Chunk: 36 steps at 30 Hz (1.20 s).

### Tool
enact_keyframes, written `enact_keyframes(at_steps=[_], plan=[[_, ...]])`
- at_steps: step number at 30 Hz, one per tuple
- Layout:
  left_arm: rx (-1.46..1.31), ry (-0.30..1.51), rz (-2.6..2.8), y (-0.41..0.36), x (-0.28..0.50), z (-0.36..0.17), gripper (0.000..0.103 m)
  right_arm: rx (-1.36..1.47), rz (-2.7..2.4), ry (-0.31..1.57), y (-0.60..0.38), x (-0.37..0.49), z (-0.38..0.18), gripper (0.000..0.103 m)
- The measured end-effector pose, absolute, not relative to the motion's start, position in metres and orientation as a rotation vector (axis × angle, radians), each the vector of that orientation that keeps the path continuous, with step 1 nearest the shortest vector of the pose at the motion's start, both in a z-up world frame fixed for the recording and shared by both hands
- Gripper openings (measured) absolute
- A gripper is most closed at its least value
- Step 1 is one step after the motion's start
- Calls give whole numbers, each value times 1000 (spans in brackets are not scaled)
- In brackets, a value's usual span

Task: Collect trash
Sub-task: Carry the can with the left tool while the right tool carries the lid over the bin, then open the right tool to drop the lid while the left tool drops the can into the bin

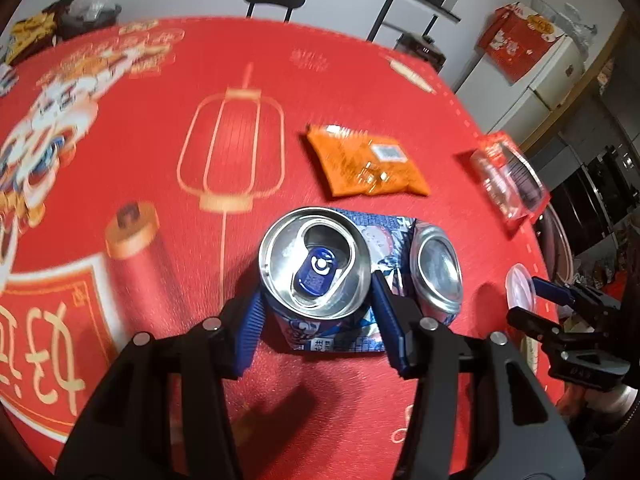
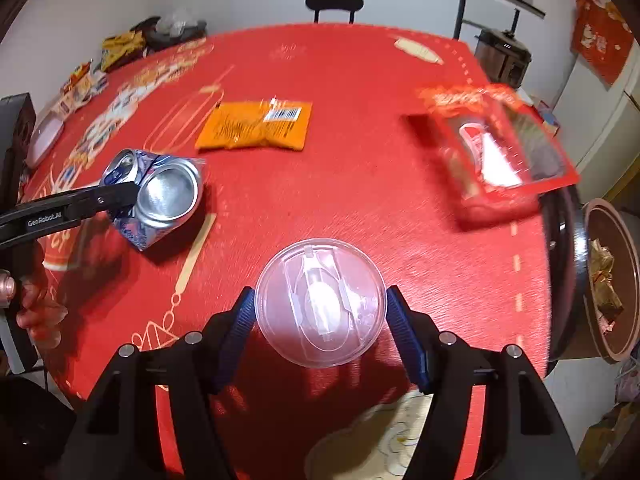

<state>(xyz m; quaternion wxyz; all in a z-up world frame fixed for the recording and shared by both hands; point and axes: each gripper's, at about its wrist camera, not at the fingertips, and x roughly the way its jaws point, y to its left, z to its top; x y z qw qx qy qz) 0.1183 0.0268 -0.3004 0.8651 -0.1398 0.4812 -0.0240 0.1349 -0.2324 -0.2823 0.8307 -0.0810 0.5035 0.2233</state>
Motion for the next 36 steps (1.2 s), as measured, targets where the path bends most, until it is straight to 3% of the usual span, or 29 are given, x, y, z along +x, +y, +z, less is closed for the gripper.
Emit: enact_keyframes(at_steps=[18, 36], plan=[[-306, 836, -97, -27, 142, -213, 53, -11, 239, 874, -378, 158, -209, 65], [-272, 810, -97, -124, 154, -185, 53, 175, -59, 918, -591, 221, -235, 65]])
